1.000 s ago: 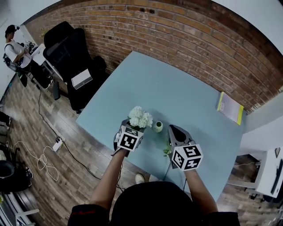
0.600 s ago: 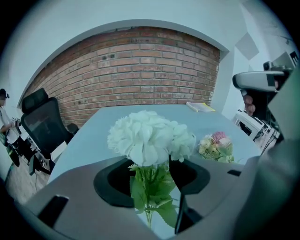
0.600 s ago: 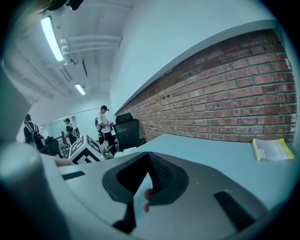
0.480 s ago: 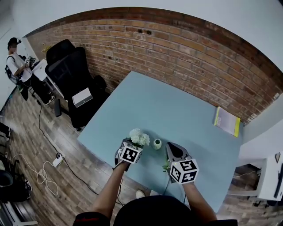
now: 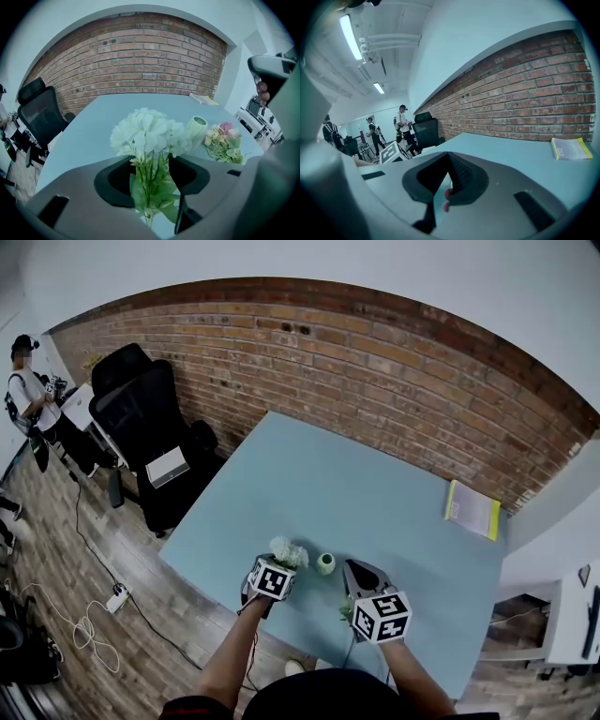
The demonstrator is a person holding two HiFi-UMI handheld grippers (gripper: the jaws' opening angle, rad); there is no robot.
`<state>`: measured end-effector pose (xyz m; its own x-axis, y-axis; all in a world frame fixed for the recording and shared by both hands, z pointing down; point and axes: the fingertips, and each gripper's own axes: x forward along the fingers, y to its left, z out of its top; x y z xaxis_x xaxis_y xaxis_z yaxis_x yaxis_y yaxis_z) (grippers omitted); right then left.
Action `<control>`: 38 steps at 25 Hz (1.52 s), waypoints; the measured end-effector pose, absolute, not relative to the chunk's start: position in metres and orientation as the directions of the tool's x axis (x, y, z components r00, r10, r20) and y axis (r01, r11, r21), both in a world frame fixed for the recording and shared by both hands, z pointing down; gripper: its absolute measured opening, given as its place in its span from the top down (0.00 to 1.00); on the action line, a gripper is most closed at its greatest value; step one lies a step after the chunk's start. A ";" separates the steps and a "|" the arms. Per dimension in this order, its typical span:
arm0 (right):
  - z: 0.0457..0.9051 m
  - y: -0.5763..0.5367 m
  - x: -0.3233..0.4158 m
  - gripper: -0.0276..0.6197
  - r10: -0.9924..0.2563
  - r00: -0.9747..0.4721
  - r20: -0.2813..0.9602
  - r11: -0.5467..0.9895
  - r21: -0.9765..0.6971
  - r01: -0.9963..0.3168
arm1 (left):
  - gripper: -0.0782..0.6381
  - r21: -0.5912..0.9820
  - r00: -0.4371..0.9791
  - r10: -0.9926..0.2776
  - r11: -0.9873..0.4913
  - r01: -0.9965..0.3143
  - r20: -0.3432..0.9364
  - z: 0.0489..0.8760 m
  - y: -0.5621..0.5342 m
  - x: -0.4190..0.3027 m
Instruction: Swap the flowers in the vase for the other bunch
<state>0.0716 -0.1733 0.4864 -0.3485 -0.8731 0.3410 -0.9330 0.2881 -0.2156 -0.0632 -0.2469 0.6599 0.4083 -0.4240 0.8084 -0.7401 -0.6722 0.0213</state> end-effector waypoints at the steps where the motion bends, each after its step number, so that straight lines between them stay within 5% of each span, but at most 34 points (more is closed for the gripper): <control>1: 0.487 -0.173 0.072 0.94 -0.873 -0.347 0.343 0.287 -0.215 -0.933 | 0.57 0.020 0.403 -0.421 -0.670 -0.742 0.813 0.662 -0.247 -0.064; 23: 0.496 -0.175 0.084 0.94 -0.875 -0.317 0.365 0.254 -0.211 -0.944 | 0.57 0.117 0.427 -0.366 -0.631 -0.767 0.826 0.693 -0.253 -0.062; 38: 0.495 -0.174 0.082 0.94 -0.877 -0.316 0.362 0.251 -0.215 -0.944 | 0.40 0.129 0.435 -0.363 -0.628 -0.768 0.824 0.692 -0.252 -0.059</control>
<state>0.0822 -0.1736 0.4952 -0.3155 -0.8771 0.3621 -0.9438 0.2506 -0.2154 -0.0594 -0.2520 0.6925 0.4348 -0.3627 0.8242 -0.7679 -0.6275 0.1290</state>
